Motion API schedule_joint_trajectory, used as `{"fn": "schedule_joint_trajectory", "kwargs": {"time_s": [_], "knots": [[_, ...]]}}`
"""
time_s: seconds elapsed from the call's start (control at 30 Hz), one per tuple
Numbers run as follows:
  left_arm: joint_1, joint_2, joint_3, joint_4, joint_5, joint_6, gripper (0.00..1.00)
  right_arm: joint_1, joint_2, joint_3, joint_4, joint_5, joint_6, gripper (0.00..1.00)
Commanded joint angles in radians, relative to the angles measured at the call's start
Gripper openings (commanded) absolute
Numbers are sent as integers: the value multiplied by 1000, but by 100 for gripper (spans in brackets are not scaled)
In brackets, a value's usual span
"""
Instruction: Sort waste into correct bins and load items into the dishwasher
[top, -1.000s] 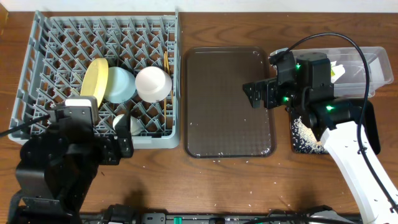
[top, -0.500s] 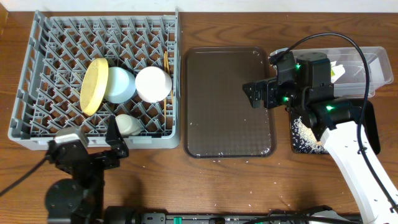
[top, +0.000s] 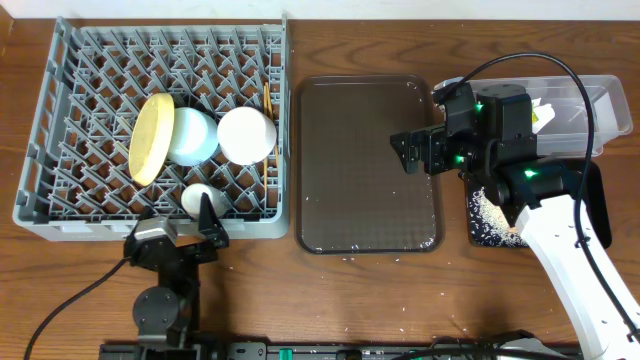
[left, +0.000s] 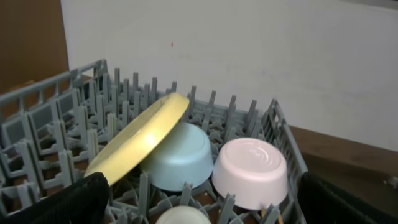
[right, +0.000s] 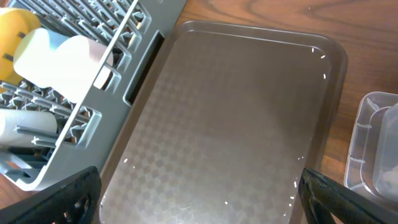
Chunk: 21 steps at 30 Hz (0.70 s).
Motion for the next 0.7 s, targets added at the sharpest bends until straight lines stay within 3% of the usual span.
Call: {"fn": "schedule_joint_trajectory", "kwargs": {"time_s": [0.0, 0.13, 0.43, 0.67], "knots": [[5, -13, -58, 60, -9, -9, 97, 1, -13, 2, 0, 3, -3, 99], [4, -13, -120, 109, -7, -10, 97, 1, -13, 2, 0, 3, -3, 99], [4, -9, -119, -11, -8, -9, 97, 1, -13, 2, 0, 3, -3, 99], [4, 10, -119, -8, -8, -9, 97, 1, -13, 2, 0, 3, -3, 99]]}}
